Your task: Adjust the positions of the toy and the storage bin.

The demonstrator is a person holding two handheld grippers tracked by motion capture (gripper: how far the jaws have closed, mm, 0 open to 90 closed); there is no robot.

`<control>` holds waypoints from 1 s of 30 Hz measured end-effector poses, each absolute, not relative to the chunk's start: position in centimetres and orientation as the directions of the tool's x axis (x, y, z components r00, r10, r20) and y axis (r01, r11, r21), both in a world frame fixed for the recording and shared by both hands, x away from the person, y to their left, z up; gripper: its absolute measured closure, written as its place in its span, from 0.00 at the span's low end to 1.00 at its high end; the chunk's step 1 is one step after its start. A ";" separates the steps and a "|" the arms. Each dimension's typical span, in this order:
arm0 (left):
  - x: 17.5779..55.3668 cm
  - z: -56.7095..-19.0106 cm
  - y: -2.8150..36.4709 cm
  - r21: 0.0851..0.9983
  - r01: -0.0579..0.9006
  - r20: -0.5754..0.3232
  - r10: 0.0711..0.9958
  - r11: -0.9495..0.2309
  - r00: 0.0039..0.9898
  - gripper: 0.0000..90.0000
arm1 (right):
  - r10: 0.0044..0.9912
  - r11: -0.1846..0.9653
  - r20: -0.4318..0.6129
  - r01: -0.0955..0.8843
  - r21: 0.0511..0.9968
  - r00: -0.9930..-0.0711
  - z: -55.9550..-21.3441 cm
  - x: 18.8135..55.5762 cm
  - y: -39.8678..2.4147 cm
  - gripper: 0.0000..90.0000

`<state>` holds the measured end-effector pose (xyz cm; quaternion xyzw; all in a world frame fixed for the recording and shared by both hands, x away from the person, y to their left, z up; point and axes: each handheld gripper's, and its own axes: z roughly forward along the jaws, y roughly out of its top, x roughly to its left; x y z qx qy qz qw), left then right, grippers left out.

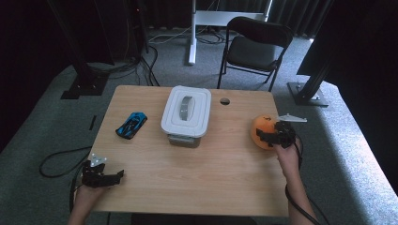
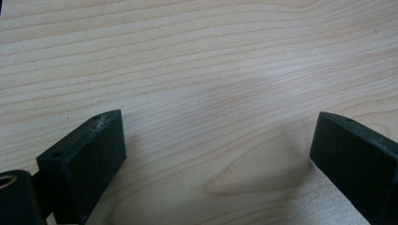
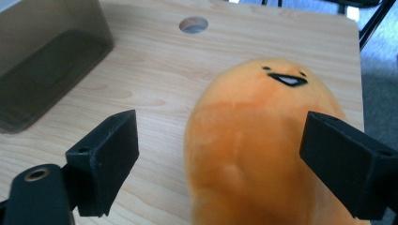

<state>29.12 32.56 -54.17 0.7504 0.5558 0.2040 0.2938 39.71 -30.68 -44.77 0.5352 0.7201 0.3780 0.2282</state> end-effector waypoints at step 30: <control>30.7 -52.7 32.4 0.678 0.708 -0.066 0.942 -0.199 0.328 0.05 | 0.757 0.346 0.069 0.489 0.801 -0.649 -50.5 33.7 -25.5 0.13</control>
